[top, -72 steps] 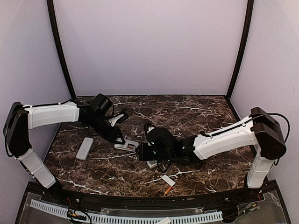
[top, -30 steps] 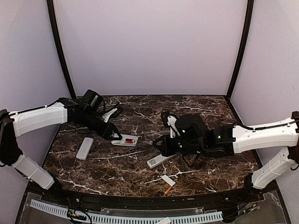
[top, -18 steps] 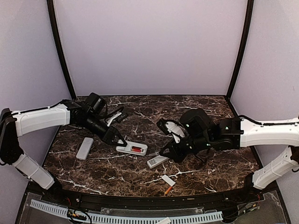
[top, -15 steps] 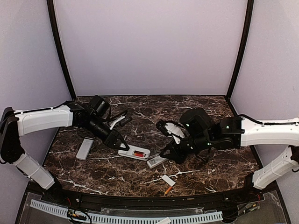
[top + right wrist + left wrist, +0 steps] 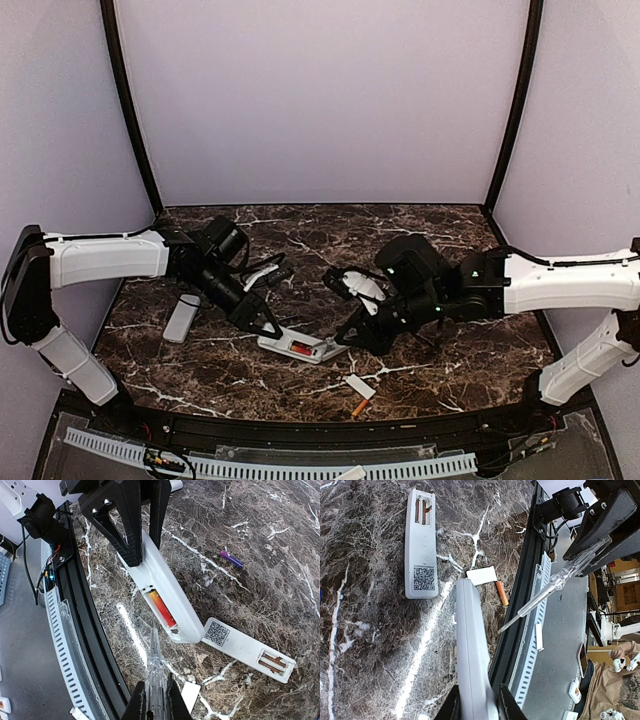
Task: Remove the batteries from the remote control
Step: Remove the battery from the remote control without the battery cover, then place the remote control without batteries at the center of the board, then place the screwdriver at the center of the board.
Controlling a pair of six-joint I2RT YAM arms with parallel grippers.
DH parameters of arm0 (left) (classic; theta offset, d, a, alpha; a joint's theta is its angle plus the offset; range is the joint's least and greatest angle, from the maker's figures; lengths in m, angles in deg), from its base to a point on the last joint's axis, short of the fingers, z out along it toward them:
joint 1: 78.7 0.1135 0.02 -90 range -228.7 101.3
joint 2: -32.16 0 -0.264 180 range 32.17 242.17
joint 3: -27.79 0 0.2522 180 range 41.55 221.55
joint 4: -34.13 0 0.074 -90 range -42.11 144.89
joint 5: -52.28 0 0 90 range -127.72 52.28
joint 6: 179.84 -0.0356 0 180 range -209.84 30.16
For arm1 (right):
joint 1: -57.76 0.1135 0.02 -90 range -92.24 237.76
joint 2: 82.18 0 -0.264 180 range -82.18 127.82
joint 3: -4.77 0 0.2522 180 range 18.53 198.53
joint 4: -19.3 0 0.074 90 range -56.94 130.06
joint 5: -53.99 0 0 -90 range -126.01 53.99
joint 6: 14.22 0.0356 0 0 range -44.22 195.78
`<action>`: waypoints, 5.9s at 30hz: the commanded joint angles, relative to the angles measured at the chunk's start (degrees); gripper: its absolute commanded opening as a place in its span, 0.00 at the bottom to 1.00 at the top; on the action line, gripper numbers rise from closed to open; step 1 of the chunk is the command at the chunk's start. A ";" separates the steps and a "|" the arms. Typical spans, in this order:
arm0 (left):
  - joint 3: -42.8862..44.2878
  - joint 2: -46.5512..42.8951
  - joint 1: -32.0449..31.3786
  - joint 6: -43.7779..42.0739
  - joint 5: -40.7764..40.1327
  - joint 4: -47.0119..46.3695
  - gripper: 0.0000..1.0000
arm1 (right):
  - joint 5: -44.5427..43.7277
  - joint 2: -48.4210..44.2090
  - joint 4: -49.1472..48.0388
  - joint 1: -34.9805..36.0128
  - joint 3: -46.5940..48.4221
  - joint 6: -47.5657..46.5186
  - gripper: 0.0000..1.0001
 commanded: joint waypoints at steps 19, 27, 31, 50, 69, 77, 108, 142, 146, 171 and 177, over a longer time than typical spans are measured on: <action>-0.15 1.28 -0.20 -1.28 0.80 1.32 0.00 | -5.94 5.79 -5.06 2.23 2.90 -7.42 0.00; 0.28 1.96 -0.20 -0.72 -4.12 1.69 0.00 | -5.06 3.07 -5.38 2.22 2.74 -5.99 0.00; 0.44 1.74 -0.20 -0.71 -4.58 1.78 0.00 | -4.03 3.90 -5.71 2.69 1.71 -5.29 0.00; 0.19 1.50 -0.20 -0.66 -4.39 1.76 0.00 | -10.75 9.12 -5.81 3.31 2.48 -7.46 0.00; -0.92 -0.17 -1.90 -2.13 -6.52 0.78 0.00 | 18.05 14.87 -7.67 -8.39 5.17 -10.68 0.00; -1.21 -0.76 -2.04 -2.24 -9.19 0.28 0.00 | 24.68 17.87 -9.32 -11.27 6.34 -10.27 0.00; -4.69 -7.22 0.10 11.76 -10.89 -4.30 0.00 | 19.82 6.25 -15.85 -14.10 -1.24 0.98 0.00; -34.19 -19.74 0.07 51.67 -16.79 -29.75 0.29 | -28.74 -3.83 -7.18 -14.12 -20.21 41.07 0.00; -33.32 -19.01 0.13 50.13 -19.53 -25.26 0.42 | -27.36 -1.93 -7.70 -14.12 -21.39 43.17 0.00; -19.49 -27.02 10.56 39.26 -40.27 -0.49 0.99 | -25.13 -2.10 -7.48 -14.03 -23.22 44.38 0.69; -15.73 -23.68 19.16 34.76 -45.70 1.84 0.99 | -25.47 -3.15 -4.89 -14.03 -22.99 42.67 0.90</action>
